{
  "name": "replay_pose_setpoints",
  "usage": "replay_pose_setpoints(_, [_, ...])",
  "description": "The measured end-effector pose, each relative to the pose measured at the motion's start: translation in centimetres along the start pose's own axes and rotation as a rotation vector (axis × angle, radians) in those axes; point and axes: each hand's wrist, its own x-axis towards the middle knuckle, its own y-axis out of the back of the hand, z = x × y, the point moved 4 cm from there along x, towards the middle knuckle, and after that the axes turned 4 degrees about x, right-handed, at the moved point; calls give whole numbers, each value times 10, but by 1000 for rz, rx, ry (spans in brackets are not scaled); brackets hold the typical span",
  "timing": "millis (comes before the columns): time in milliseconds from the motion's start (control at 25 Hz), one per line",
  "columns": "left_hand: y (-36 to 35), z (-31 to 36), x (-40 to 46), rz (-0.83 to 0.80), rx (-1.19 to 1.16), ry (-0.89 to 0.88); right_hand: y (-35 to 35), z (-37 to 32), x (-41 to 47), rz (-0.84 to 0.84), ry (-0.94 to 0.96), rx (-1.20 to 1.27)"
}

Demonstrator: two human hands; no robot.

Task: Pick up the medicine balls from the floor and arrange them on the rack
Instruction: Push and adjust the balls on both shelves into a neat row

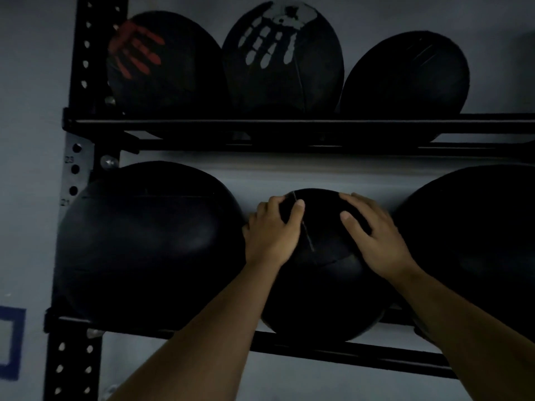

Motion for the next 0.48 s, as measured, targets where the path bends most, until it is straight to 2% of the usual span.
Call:
replay_pose_setpoints(120, [3, 3, -3, -33, 113, -9, 3, 4, 7, -95, 14, 0])
replay_pose_setpoints(280, [13, 7, -7, -211, 113, 9, 4, 0, 7, -167, -72, -16])
replay_pose_setpoints(480, [49, 3, -10, -291, 547, -133, -5, -32, 7, -117, -218, -210])
